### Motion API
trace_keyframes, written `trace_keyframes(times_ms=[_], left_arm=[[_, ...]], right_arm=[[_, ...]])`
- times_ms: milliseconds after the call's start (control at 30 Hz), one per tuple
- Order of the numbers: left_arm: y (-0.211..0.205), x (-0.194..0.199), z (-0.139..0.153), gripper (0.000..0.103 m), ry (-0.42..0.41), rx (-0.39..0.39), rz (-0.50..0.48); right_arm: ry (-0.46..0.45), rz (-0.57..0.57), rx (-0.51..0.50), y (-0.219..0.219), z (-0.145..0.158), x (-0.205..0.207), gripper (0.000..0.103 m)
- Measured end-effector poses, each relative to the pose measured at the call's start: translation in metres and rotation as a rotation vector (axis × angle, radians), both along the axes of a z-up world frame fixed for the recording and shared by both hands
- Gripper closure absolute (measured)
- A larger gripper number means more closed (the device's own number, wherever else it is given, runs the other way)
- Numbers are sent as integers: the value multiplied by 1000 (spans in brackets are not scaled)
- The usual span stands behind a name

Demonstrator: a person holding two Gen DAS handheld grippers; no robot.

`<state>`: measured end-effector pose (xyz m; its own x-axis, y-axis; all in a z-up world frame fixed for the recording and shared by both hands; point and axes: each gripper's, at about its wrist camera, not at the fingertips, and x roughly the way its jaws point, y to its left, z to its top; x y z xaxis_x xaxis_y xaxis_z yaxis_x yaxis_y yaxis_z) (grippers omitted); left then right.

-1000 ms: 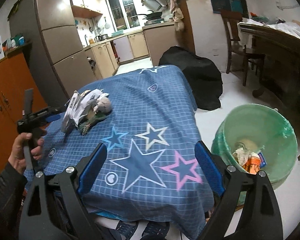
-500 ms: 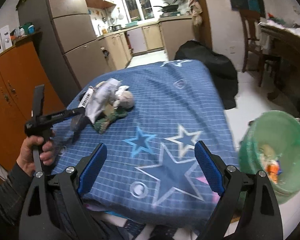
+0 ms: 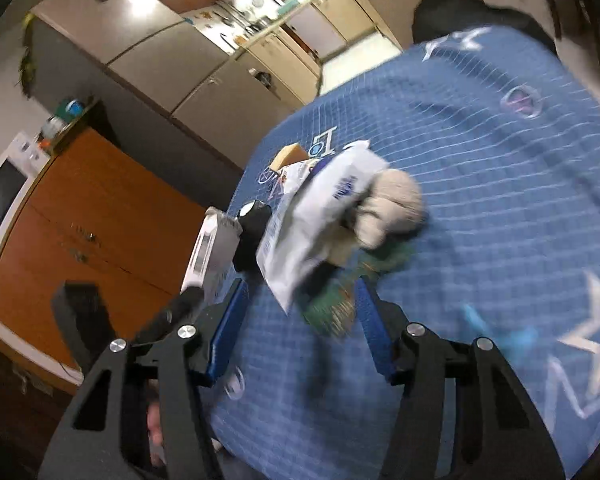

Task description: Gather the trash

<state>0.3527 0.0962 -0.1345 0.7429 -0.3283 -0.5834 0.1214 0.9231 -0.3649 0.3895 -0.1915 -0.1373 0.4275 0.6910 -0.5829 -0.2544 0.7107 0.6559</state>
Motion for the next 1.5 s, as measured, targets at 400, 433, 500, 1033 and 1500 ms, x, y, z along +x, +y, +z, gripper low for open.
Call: trace_keyframes(times_ms=[400,433,500,1033,1500], left_arm=[[3,-9,6,58,-3,-22,-10],[3,-11,7,58,-4,-21,-8],[3,-13,8,58,-12,-15,-2],[-44,-84,98,58,-230,187,106],[-108,-130,143,58,-297,233,52]], right_arm=[[25,-97,-198,53,-6,39,56],[6,-99,-216,53,-4,37,58],[-44,-93,-247,54,2,29,63],[-587,-148,-521,27,93,-116,66],[-647,-249,-512,-25,129,-161,66]])
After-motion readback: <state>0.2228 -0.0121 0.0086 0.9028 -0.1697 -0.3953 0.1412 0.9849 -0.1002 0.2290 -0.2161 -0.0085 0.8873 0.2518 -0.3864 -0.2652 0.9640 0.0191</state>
